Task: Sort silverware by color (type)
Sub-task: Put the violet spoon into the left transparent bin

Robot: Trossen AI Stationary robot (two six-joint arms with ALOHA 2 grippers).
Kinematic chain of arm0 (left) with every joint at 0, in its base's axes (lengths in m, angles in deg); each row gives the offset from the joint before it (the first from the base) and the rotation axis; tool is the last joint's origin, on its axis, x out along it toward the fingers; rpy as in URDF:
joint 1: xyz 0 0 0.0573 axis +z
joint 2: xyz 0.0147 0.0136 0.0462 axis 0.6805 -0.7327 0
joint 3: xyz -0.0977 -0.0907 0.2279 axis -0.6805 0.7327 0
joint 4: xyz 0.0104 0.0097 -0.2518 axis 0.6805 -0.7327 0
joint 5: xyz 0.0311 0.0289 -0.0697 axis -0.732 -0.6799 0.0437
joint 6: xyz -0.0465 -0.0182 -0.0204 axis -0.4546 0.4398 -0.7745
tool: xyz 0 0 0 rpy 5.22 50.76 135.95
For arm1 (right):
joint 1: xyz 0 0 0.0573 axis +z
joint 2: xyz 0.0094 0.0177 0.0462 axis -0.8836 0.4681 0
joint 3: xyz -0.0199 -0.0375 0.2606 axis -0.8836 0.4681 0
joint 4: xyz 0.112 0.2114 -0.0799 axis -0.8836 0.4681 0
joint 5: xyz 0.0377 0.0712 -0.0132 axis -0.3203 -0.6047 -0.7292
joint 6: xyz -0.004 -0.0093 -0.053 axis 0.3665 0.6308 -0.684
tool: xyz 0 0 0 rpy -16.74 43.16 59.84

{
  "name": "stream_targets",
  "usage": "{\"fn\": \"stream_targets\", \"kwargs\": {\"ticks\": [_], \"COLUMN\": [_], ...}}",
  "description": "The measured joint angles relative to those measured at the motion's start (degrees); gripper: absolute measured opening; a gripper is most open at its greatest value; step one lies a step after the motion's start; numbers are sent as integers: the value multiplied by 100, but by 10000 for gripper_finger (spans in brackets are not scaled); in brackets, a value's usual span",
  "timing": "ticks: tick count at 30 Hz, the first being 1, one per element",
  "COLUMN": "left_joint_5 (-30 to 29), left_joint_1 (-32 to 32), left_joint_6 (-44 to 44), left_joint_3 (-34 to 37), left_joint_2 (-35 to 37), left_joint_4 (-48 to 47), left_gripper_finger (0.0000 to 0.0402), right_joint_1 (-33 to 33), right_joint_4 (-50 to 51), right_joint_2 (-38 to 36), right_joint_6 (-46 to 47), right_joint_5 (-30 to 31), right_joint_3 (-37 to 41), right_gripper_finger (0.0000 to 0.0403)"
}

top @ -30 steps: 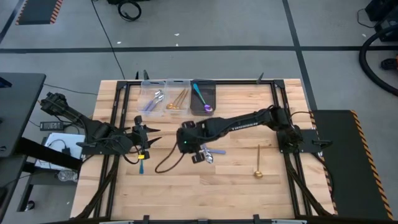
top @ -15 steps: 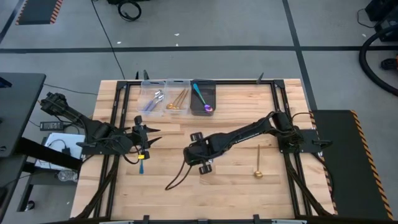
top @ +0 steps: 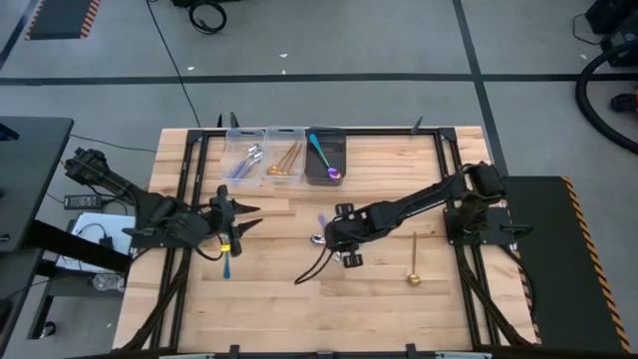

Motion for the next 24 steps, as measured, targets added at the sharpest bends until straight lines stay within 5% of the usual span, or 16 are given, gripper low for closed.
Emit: {"fn": "stream_targets", "kwargs": {"ticks": [14, 24], "left_joint_5": [-1, 0], "left_joint_1": [0, 0], "left_joint_6": [-54, -245], "left_joint_3": [-2, -2], "left_joint_2": [0, 0], "left_joint_4": [415, 411], "left_gripper_finger": [146, 146], "right_joint_1": [-79, -103], "right_joint_4": [-2099, -2108], "right_joint_2": [-344, -336], "right_joint_6": [409, 466], "right_joint_5": [-22, -22], "right_joint_3": [1544, 1614], "right_gripper_finger": [156, 178]}}
